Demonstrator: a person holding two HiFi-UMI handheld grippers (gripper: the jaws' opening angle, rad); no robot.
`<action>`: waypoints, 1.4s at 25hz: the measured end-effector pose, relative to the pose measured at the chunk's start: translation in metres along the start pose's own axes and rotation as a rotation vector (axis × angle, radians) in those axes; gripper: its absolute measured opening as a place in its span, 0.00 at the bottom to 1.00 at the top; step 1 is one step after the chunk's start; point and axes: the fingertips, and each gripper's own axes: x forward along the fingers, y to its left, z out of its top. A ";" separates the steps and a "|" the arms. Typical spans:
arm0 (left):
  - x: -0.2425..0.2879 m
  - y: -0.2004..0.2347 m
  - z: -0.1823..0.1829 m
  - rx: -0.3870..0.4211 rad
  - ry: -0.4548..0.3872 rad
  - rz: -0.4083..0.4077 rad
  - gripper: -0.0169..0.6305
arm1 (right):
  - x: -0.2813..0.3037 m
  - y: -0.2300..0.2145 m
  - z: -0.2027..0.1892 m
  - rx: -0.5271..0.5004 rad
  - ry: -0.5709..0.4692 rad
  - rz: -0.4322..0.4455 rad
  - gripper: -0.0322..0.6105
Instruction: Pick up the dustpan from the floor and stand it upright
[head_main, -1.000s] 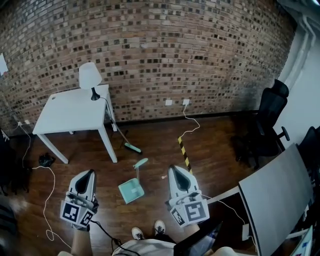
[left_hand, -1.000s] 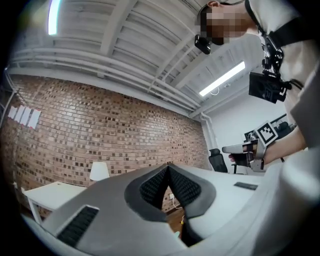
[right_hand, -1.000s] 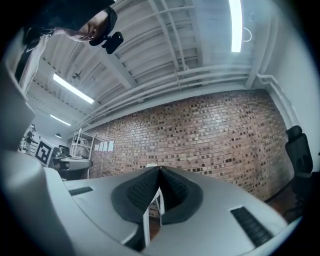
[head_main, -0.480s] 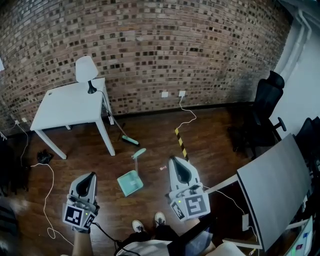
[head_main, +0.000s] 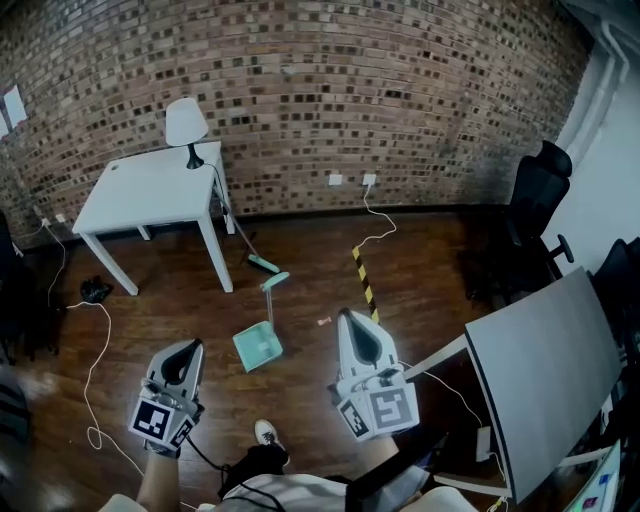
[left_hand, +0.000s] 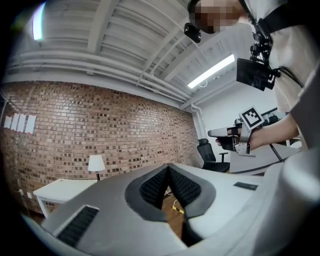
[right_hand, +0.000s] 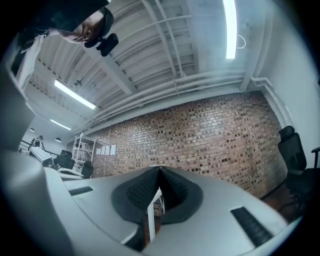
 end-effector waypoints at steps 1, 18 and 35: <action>-0.007 -0.017 0.002 0.005 0.004 0.001 0.04 | -0.016 -0.001 0.005 -0.005 -0.009 0.010 0.02; -0.114 -0.255 0.065 0.041 0.004 0.079 0.04 | -0.258 -0.034 0.038 -0.064 0.039 0.130 0.02; -0.156 -0.233 0.075 -0.012 -0.031 0.077 0.04 | -0.281 0.031 0.029 -0.103 0.123 0.134 0.02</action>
